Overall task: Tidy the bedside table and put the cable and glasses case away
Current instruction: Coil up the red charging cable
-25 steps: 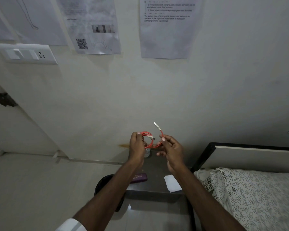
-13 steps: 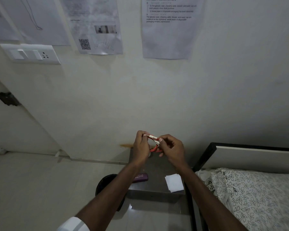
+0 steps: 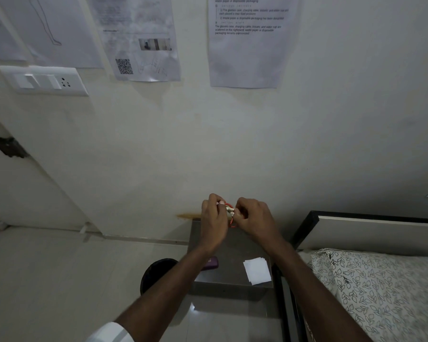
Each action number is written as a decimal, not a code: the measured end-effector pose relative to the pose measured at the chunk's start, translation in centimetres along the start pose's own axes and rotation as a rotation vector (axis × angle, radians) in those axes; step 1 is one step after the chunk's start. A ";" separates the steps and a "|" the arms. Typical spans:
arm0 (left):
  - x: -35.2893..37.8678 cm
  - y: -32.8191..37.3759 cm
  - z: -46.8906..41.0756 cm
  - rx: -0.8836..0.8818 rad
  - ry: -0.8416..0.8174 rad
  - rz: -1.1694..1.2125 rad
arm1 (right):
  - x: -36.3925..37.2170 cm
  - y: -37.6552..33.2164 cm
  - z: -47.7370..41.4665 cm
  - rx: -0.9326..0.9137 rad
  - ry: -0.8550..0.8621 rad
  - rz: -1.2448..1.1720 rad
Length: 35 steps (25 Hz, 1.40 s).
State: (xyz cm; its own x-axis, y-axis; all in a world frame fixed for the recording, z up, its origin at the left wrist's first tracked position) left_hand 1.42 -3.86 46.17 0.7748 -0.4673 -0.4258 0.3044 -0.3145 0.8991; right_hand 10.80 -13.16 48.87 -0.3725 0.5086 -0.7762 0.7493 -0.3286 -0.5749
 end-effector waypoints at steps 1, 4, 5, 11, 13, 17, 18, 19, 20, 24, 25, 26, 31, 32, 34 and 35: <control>0.0 0.0 0.1 0.005 0.000 -0.025 | 0.1 -0.2 0.1 -0.013 -0.020 0.018; 0.1 -0.3 0.3 0.035 -0.011 -0.069 | 1.0 -0.2 0.4 -0.065 -0.100 0.124; 0.1 -0.5 0.4 0.040 -0.021 -0.071 | 1.4 -0.2 0.6 -0.075 -0.123 0.151; 1.6 -1.0 1.0 0.190 -0.110 -0.065 | 2.5 0.3 0.9 -0.037 -0.105 0.112; 1.8 -1.2 0.9 0.184 -0.145 -0.036 | 2.6 0.4 1.0 -0.028 -0.057 0.087; 2.0 -2.3 -0.3 0.007 -0.192 0.049 | 2.7 0.6 1.9 -0.020 0.077 -0.011; 2.2 -2.8 -0.5 -0.061 -0.210 0.105 | 2.8 1.1 2.0 0.006 0.114 -0.078; 2.6 -3.1 -0.4 -0.132 -0.235 0.188 | 2.8 1.7 2.0 0.042 0.148 -0.167; 3.0 -3.5 -0.3 -0.200 -0.257 0.279 | 2.9 2.3 2.0 0.088 0.172 -0.280; 3.6 -4.0 0.3 -0.368 -0.252 0.451 | 3.8 3.8 2.3 0.425 0.114 -0.782; 3.4 -4.1 0.2 -0.388 -0.228 0.476 | 4.2 3.9 2.6 0.495 0.066 -0.920; 3.4 -4.3 0.0 -0.410 -0.206 0.502 | 4.6 4.0 2.9 0.530 0.013 -1.064; 2.7 -4.4 -0.6 -0.421 -0.164 0.507 | 5.1 4.2 3.7 0.504 -0.070 -1.330; 2.8 -4.3 -0.4 -0.410 -0.173 0.498 | 5.1 4.0 3.6 0.511 -0.045 -1.346; 3.2 -4.2 0.0 -0.393 -0.198 0.463 | 5.0 3.5 3.4 0.512 -0.007 -1.381; 3.3 -4.1 0.1 -0.386 -0.200 0.451 | 5.0 3.2 3.4 0.506 -0.001 -1.417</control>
State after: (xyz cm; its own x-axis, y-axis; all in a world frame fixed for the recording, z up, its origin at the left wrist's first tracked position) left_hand 2.67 -4.14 41.07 0.7666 -0.6416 0.0274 0.1782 0.2534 0.9508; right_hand 9.48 -14.35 42.27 -0.6070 0.6307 0.4835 -0.4844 0.1886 -0.8543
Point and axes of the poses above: each hand's wrist, its own z-axis away from the middle knuckle, its own x-axis out of the palm, y = z × x, the point moved 6 cm from there along -z, towards the middle knuckle
